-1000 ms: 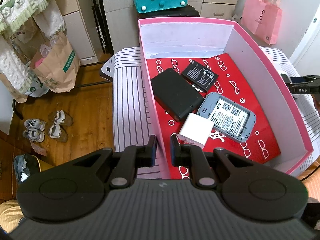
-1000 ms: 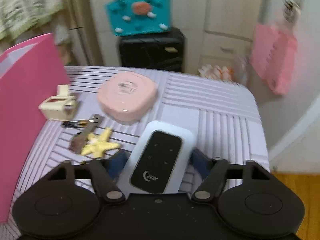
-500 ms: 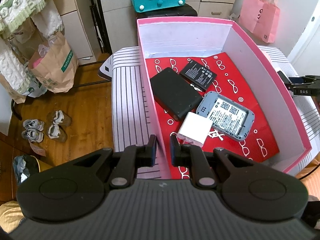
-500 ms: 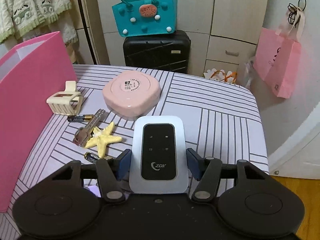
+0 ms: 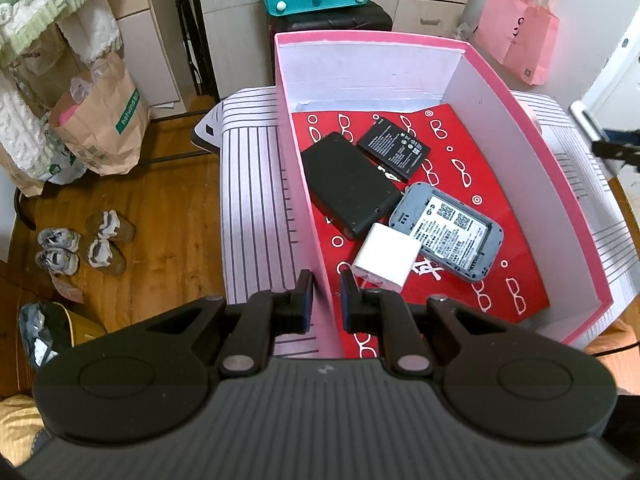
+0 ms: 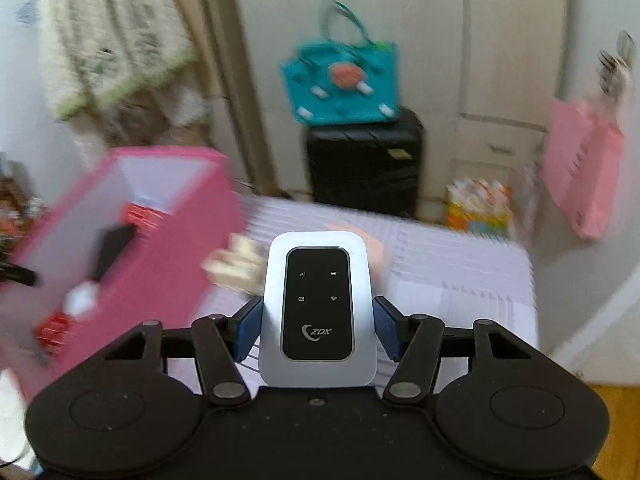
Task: Organize rigid objects
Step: 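Carry the white wifi device into the pink box and release it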
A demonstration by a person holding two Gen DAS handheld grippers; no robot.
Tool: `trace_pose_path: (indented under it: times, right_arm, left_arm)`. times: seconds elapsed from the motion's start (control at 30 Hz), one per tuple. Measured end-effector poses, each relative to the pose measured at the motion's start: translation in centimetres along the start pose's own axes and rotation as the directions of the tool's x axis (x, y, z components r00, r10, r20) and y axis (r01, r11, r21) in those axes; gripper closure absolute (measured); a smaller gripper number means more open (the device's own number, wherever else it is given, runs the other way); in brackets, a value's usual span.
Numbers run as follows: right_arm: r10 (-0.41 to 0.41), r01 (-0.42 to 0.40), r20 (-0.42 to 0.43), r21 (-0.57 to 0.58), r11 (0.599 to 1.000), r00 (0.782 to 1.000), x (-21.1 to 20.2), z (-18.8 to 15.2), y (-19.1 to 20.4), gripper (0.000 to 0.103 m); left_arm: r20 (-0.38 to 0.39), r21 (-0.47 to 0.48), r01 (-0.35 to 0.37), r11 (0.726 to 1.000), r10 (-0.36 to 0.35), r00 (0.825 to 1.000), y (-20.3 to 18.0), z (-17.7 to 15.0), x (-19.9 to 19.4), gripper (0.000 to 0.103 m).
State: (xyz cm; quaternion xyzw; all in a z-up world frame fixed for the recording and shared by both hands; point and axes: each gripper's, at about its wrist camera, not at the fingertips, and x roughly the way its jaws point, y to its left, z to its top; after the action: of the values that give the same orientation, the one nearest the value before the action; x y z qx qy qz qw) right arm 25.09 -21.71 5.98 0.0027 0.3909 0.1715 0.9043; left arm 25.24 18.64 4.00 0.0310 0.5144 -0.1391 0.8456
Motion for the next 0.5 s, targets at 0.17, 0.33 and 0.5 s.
trace_pose_path:
  times: [0.17, 0.33, 0.5]
  right_arm:
    - [0.204, -0.200, 0.023, -0.110, 0.974, 0.979, -2.3, 3.2, 5.5, 0.038]
    - [0.382, -0.401, -0.126, -0.223, 0.888, 0.916, 0.1, 4.5, 12.0, 0.038]
    - [0.433, -0.530, -0.336, -0.295, 0.795, 0.836, 3.8, 4.2, 17.5, 0.039]
  left_arm:
    - [0.017, 0.000, 0.021, 1.000, -0.021, 1.000, 0.4, 0.2, -0.5, 0.091]
    - [0.034, 0.001, 0.029, 1.000, -0.029, 0.999, 0.6, 0.0, -0.7, 0.092]
    - [0.040, -0.003, 0.035, 0.999, -0.035, 0.999, 0.7, 0.0, -0.7, 0.092]
